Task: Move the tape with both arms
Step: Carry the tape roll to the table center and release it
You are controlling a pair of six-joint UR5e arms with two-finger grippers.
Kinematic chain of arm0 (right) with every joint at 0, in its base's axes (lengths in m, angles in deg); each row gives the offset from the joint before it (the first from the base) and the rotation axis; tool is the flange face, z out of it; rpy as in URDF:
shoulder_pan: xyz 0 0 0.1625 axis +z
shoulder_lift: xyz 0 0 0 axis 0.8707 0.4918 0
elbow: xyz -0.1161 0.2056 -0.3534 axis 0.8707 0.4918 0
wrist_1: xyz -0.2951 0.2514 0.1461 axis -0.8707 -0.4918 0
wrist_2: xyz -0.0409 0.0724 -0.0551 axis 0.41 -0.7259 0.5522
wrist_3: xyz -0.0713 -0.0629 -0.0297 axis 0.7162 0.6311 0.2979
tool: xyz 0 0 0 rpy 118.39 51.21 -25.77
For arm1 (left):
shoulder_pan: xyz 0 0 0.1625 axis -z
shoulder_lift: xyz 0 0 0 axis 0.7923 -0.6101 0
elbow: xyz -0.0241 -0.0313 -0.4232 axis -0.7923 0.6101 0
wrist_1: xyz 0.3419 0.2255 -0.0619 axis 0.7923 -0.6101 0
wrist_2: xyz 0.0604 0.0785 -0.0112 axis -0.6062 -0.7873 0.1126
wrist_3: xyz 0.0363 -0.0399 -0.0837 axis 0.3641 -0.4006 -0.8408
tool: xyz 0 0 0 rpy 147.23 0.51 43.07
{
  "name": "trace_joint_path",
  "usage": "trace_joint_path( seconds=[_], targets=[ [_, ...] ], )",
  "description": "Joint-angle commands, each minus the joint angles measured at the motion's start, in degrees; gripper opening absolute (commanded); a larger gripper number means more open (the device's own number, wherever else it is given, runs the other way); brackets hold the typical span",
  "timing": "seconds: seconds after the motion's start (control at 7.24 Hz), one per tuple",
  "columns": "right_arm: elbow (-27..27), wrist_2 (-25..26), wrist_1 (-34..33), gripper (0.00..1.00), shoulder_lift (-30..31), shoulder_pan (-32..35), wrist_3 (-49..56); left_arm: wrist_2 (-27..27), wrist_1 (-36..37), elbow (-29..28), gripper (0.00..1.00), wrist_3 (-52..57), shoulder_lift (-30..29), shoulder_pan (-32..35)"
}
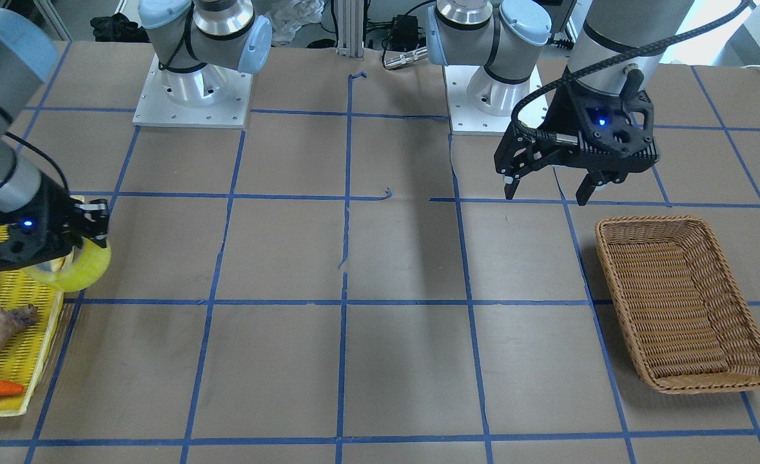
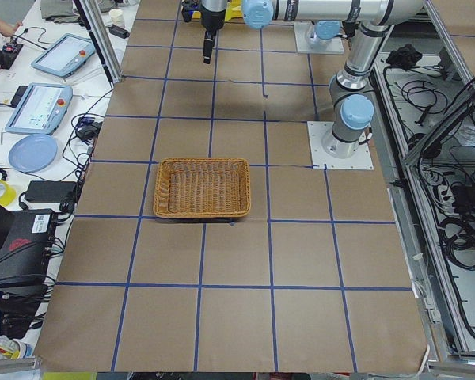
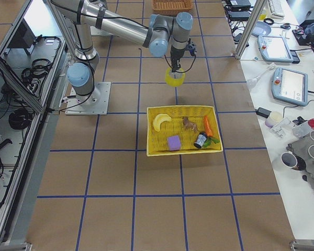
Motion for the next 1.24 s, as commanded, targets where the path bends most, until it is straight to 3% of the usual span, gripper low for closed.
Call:
trace_joint_path(
  seconds=[0.0, 0.28, 0.41, 0.83, 0.97, 1.11],
  targets=[
    [-0.24, -1.07, -2.6, 0.0, -1.1, 13.31, -22.81, 0.0, 0.0, 0.04, 1.0, -0.02, 0.0, 0.06],
    [-1.99, -0.99, -10.04, 0.0, -3.72, 22.97, -39.45, -0.08, 0.0, -0.05, 1.0, 0.07, 0.0, -0.03],
    [-3.74, 0.23, -17.48, 0.0, -6.0, 27.29, -46.91, 0.0, 0.0, -0.05, 1.0, 0.07, 0.0, -0.03],
    [-4.73, 1.99, -22.22, 0.0, -11.28, 31.28, -51.29, 0.0, 0.0, -0.05, 1.0, 0.07, 0.0, -0.03],
    [-5.77, 2.08, -22.3, 0.41, -11.73, 31.55, -51.29, 0.0, 0.0, 0.04, 1.0, 0.07, 0.0, 0.06],
    [-6.3, 2.35, -22.48, 0.69, -11.73, 31.46, -51.38, 0.0, 0.0, 0.04, 1.0, 0.07, 0.0, -0.03]
  ],
)
